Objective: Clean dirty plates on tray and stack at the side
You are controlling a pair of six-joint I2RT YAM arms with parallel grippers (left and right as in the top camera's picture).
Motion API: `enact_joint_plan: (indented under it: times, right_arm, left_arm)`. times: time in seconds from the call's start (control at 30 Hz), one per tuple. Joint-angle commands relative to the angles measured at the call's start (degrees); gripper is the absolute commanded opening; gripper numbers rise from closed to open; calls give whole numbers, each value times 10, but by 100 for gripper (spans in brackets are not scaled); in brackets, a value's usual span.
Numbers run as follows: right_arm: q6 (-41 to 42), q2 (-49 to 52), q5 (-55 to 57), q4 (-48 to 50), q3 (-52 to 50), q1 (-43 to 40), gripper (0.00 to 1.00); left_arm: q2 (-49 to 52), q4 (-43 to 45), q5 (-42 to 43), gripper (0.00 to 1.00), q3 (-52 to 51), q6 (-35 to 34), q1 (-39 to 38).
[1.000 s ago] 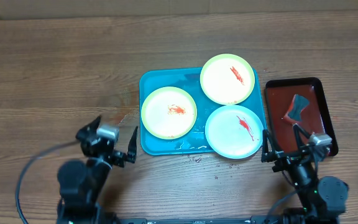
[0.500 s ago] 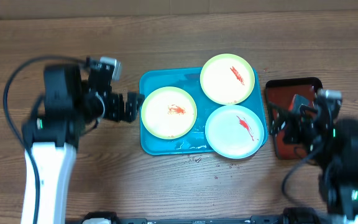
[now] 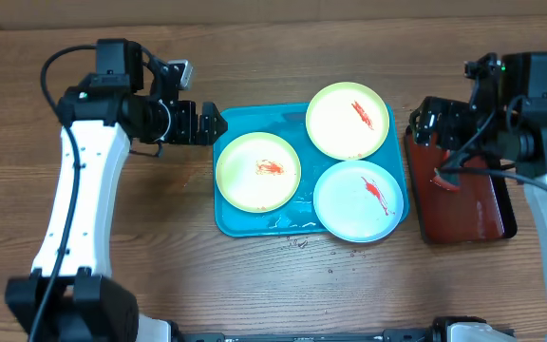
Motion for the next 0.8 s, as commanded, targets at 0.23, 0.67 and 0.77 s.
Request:
enact_joint_plan:
  times: [0.23,0.67,0.77]
  right_arm:
    - [119,40,25,-10,15,-96,81]
    - [65,182,27,-16,10,-190,59]
    - [65,202,27,-17,10,-190,59]
  left_arm:
    - [27,-4,-144,84,14,-172,-39]
    - [91,-24,-223,73,13,-288,-112]
    - [128,-28,-219,56,13,-299,-120]
